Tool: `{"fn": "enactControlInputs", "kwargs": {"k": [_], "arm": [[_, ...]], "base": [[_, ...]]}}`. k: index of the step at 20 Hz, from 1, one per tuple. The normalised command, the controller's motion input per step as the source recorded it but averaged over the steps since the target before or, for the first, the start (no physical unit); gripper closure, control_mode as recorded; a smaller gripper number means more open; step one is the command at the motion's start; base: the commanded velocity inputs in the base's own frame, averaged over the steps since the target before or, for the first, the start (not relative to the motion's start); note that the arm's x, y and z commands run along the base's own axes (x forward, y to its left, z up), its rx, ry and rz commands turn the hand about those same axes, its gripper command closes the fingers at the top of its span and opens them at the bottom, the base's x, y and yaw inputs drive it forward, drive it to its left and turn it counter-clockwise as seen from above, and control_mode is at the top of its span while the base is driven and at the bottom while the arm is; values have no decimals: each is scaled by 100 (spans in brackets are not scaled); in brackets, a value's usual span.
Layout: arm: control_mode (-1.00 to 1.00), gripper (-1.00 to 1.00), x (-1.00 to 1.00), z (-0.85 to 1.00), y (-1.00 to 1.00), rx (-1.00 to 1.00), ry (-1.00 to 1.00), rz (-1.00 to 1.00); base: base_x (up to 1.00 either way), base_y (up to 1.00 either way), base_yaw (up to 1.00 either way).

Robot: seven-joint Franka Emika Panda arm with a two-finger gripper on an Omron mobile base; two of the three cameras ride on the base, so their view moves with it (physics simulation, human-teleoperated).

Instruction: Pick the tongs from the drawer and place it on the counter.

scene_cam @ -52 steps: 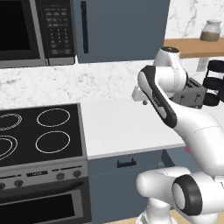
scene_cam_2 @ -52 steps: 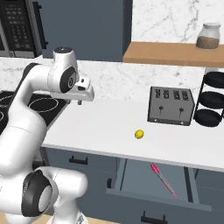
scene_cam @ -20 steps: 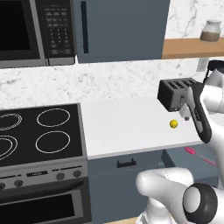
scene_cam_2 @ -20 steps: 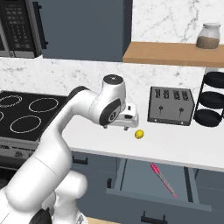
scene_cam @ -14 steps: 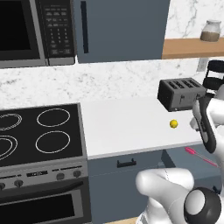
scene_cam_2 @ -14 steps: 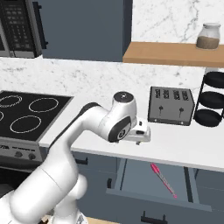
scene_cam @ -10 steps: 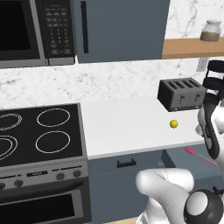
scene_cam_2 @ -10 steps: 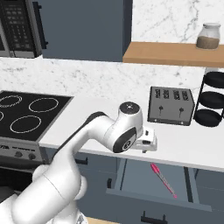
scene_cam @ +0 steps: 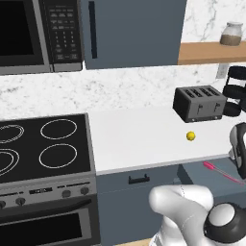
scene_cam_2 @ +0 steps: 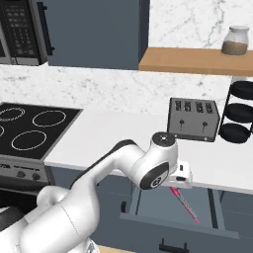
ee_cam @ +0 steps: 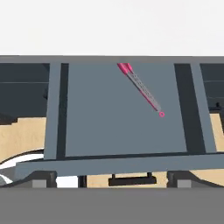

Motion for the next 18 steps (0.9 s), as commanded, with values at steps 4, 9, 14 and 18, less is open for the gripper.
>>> {"fn": "enactControlInputs", "kwargs": {"k": [4,9,14,18], "arm": [[-100,-100,-5,-41,-28,0,19,0],[-100,-100,0,-47,-3,0,6,0],[-100,-100,0,-53,0,0,0,0],[-100,-100,0,-48,0,0,0,0]], "base": [[0,0,0],[0,0,0],[0,0,0],[0,0,0]]}}
